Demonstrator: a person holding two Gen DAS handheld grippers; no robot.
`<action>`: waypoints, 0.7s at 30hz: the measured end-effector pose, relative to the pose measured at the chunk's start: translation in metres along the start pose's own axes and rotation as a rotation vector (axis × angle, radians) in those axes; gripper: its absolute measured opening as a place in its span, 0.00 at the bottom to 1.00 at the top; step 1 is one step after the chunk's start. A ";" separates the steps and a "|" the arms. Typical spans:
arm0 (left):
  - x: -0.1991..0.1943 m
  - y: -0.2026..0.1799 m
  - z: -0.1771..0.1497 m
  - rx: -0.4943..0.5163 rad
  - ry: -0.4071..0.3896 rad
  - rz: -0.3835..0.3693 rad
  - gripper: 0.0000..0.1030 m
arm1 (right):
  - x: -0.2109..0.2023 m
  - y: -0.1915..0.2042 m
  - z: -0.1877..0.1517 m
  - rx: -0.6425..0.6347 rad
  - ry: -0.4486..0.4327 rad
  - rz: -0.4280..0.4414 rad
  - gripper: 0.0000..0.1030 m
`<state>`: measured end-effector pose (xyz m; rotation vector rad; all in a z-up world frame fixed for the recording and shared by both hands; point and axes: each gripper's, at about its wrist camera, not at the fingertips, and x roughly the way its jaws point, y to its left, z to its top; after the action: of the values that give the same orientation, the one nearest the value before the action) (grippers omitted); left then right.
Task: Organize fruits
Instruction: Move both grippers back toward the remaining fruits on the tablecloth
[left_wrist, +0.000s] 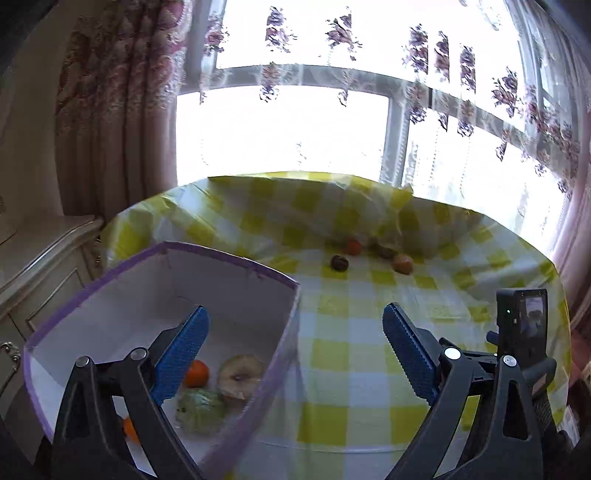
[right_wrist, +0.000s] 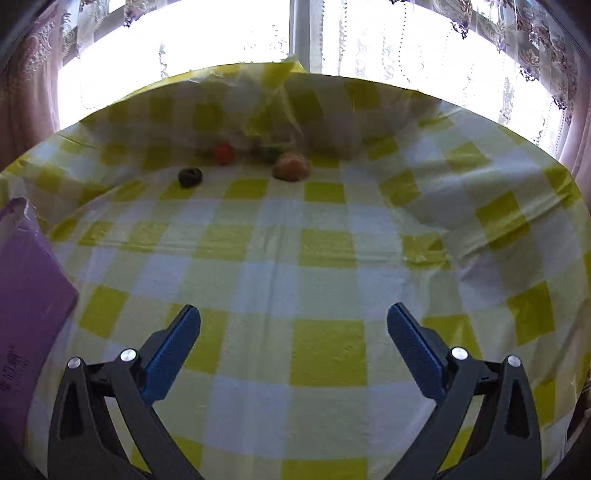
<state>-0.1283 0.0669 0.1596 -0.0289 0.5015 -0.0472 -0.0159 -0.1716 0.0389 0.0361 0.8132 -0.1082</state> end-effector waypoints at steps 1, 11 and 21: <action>0.018 -0.013 -0.006 0.019 0.045 -0.044 0.89 | 0.011 -0.011 -0.005 0.012 0.037 -0.027 0.98; 0.144 -0.057 -0.053 -0.043 0.285 -0.104 0.89 | 0.040 -0.037 -0.030 0.074 0.122 -0.015 0.99; 0.140 -0.057 -0.050 -0.062 0.262 -0.102 0.89 | 0.040 -0.039 -0.029 0.073 0.126 0.005 0.99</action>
<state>-0.0318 0.0022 0.0513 -0.1106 0.7636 -0.1365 -0.0140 -0.2111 -0.0095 0.1148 0.9343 -0.1315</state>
